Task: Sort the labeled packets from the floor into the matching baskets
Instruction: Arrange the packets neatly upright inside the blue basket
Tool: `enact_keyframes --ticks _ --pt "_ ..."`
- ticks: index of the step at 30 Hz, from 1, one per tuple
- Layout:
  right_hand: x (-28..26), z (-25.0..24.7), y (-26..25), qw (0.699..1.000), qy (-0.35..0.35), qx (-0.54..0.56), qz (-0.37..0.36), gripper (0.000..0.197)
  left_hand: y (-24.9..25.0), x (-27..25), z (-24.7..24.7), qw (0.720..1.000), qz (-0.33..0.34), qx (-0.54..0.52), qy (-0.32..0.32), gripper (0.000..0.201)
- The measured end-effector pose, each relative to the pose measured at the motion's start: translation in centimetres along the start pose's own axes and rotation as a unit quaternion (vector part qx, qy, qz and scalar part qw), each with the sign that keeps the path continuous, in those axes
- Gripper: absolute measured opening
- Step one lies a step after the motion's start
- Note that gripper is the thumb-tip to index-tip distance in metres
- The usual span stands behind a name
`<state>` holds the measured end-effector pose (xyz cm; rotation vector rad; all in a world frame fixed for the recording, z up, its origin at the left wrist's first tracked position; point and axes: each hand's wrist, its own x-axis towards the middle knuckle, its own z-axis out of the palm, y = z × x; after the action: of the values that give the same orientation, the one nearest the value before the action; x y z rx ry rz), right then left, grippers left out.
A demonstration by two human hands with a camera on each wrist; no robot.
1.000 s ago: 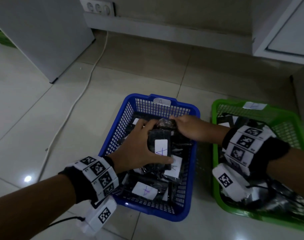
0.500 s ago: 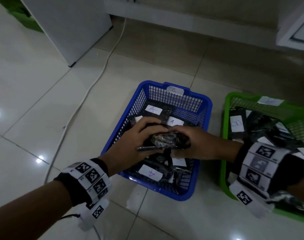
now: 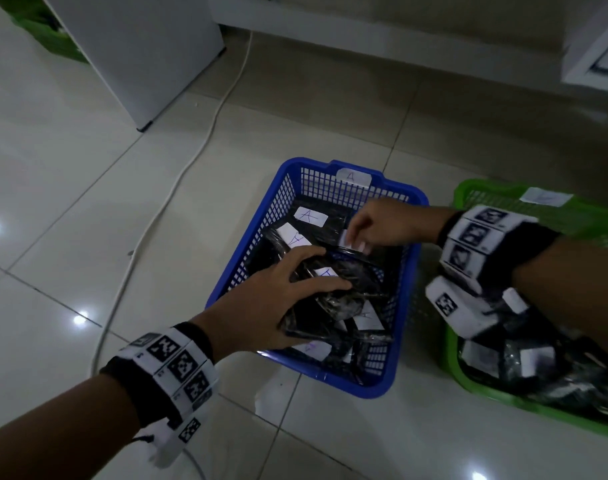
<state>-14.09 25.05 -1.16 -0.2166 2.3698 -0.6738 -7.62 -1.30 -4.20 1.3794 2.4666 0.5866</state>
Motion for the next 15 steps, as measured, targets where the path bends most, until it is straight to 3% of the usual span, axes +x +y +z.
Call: enact_keyframes --ticks 2,4,6,8,11,15 --pt "2.3 -1.1 0.1 0.988 0.034 -0.145 0.027 0.025 -0.1 0.1 0.2 1.0 0.004 -0.005 0.004 0.081" --pt "4.3 -0.9 0.2 0.972 0.011 -0.226 0.069 0.053 -0.2 0.0 0.5 1.0 0.002 -0.02 0.013 0.081" --pt "5.6 0.3 0.4 0.971 -0.014 -0.218 0.101 0.083 -0.2 -0.1 0.6 0.999 0.004 -0.029 0.019 0.081" --pt "6.3 2.1 0.9 0.975 0.008 -0.192 0.109 0.1 -0.2 -0.1 0.6 0.999 0.004 -0.035 0.019 0.08" --pt "6.3 3.3 2.0 0.975 0.067 -0.197 0.079 0.103 -0.2 0.0 0.6 0.999 0.007 -0.043 0.02 0.078" --pt "5.8 1.5 2.4 0.978 0.048 -0.197 0.051 0.084 -0.3 0.1 0.5 0.998 0.006 -0.053 0.021 0.079"
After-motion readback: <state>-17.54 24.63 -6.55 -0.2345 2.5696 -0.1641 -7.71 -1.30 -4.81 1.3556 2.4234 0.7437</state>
